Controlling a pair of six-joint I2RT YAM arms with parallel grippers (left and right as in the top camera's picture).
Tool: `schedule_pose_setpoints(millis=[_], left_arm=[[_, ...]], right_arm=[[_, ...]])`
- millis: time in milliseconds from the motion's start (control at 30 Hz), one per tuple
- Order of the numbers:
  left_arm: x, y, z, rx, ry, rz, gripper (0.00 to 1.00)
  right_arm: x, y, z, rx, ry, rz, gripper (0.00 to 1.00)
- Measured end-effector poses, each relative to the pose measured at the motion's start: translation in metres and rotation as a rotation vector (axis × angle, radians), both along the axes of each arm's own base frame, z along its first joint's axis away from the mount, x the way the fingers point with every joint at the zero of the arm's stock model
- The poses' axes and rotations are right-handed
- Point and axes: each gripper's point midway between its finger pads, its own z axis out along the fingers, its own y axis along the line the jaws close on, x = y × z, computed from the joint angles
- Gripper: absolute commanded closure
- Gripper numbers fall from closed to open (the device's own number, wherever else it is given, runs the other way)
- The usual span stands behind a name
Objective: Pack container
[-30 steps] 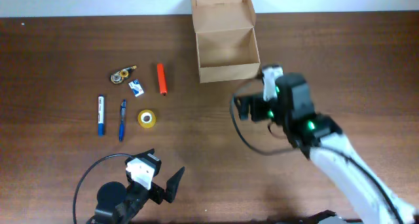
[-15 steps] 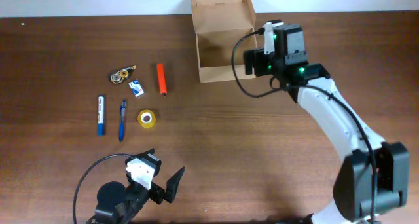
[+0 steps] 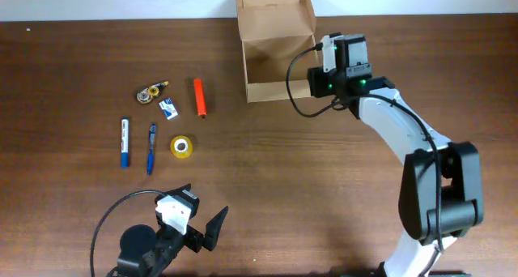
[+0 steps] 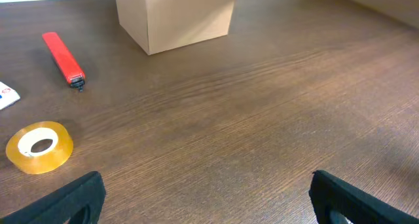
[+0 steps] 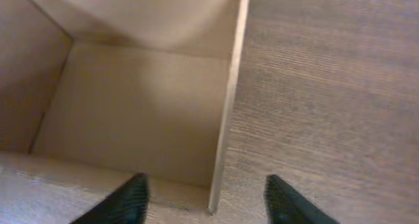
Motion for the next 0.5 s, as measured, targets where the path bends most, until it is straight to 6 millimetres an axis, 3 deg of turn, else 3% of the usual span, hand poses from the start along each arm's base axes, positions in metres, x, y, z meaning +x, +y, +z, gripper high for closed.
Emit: schedule_pose_setpoints(millis=[67,233,500], left_arm=[[0.0000,0.0000,-0.0001,0.000,0.000,0.000,0.01],[0.0000,0.0000,0.0000,0.000,0.000,0.000,0.01],[0.0000,0.0000,0.0000,0.000,0.000,0.000,0.01]], right_arm=[[0.0012,0.0006,-0.0008,0.003,-0.002,0.000,0.78],[0.0021,0.0009,0.0004,0.005,-0.007,0.000,0.96],[-0.0020,0.0001,-0.0020,0.040,0.032,-0.047,0.96]])
